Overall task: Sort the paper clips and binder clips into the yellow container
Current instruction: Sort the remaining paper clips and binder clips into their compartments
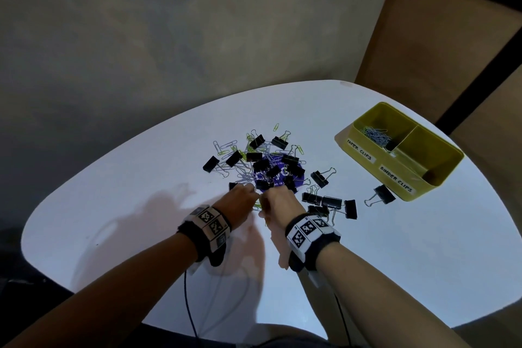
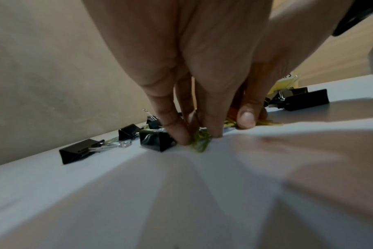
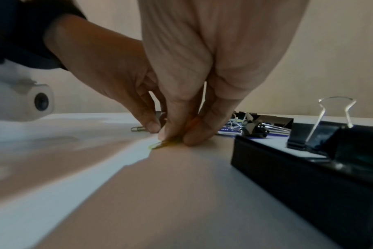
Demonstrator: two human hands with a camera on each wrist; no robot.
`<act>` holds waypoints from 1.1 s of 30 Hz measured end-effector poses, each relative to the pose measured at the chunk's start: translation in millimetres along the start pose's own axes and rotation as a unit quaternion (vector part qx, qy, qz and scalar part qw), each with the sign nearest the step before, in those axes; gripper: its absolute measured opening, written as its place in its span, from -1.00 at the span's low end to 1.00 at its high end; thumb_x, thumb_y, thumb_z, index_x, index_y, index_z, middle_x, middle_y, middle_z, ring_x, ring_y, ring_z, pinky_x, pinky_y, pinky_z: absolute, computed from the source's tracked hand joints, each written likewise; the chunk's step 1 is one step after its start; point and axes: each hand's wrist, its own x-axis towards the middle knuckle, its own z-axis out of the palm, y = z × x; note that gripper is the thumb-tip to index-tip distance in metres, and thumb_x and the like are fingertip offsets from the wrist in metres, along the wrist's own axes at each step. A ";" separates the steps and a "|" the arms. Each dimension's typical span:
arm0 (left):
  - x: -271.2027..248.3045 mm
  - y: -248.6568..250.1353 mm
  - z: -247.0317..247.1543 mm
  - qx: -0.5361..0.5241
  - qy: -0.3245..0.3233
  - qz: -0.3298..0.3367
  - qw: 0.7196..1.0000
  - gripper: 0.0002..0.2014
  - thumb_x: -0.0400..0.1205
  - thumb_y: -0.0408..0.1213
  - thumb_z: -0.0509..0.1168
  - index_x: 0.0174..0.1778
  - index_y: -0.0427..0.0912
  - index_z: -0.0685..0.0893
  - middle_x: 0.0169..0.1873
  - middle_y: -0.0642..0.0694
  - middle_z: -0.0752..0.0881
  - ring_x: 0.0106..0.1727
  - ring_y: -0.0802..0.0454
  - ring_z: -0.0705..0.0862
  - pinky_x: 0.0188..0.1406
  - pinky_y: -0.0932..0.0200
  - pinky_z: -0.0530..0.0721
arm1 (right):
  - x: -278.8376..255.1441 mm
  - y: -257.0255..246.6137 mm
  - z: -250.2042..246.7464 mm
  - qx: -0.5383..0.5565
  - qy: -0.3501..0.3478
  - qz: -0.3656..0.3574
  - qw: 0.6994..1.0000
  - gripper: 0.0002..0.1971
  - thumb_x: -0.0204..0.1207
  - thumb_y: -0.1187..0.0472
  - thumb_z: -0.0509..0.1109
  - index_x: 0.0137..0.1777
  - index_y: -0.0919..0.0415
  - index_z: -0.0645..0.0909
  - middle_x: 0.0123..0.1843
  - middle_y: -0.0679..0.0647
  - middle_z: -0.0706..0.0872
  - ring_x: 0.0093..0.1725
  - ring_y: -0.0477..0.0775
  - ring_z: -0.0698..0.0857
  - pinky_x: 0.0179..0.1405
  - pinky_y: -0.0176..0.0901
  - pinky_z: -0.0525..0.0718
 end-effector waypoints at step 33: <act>10.8 2.4 -27.2 -0.139 -0.063 0.007 0.988 -0.93 0.57 -0.46 0.24 -0.17 -0.28 0.62 -0.23 -0.06 0.57 -0.21 -0.02 0.56 -0.28 0.25 0.44 | -28.4 58.2 -57.8 0.186 0.100 0.023 0.977 -0.92 0.53 0.22 0.42 -0.18 0.16 0.64 -0.28 0.00 0.64 -0.33 -0.03 0.61 -0.47 -0.37 0.45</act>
